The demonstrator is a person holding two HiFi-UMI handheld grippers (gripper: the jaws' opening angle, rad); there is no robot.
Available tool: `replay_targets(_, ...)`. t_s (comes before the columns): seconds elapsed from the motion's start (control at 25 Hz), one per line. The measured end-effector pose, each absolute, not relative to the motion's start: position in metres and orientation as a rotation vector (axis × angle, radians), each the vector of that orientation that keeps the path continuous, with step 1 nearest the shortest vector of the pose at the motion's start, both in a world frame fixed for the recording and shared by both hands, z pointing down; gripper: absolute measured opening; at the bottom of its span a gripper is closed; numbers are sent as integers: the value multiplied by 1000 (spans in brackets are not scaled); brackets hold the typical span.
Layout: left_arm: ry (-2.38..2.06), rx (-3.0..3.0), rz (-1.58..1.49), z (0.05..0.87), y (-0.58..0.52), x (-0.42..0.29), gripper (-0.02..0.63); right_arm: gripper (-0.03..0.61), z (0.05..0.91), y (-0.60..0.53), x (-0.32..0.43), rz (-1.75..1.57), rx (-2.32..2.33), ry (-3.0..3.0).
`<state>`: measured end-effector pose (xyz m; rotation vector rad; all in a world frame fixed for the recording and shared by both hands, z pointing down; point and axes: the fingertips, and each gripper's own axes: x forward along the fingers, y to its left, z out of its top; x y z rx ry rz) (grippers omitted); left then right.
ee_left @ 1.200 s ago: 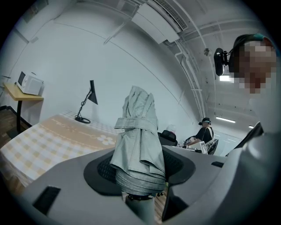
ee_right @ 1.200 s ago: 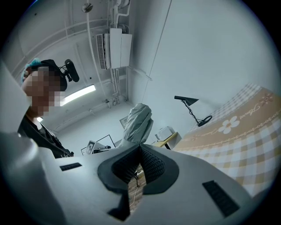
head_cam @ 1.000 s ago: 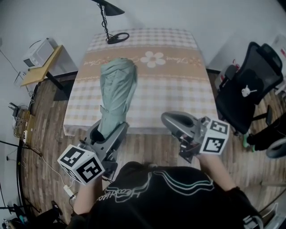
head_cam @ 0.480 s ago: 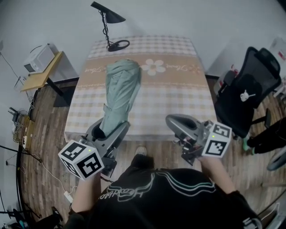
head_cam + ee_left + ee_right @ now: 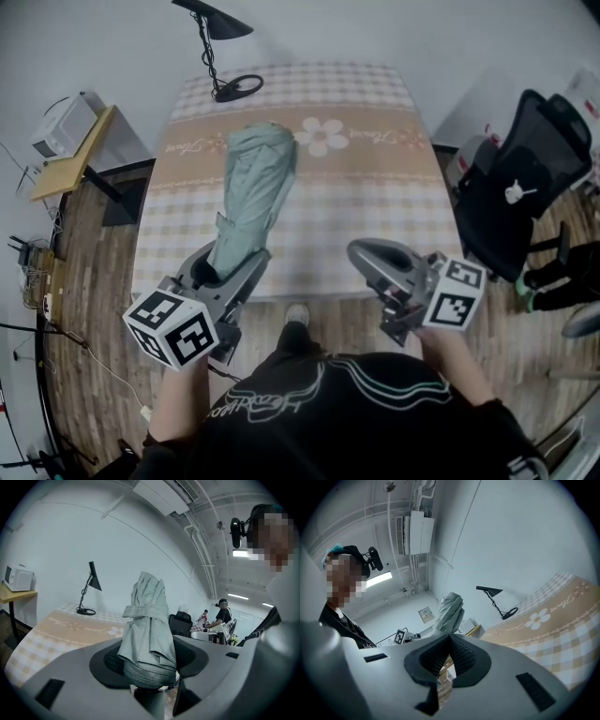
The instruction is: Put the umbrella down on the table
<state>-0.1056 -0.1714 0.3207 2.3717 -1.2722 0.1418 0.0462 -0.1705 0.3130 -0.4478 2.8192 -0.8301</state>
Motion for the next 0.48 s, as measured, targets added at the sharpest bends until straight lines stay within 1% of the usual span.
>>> replay_targets(0.48, -1228, 2343, 304, 361, -263, -148, 242, 12, 332, -249, 7, -941, -500, 2786)
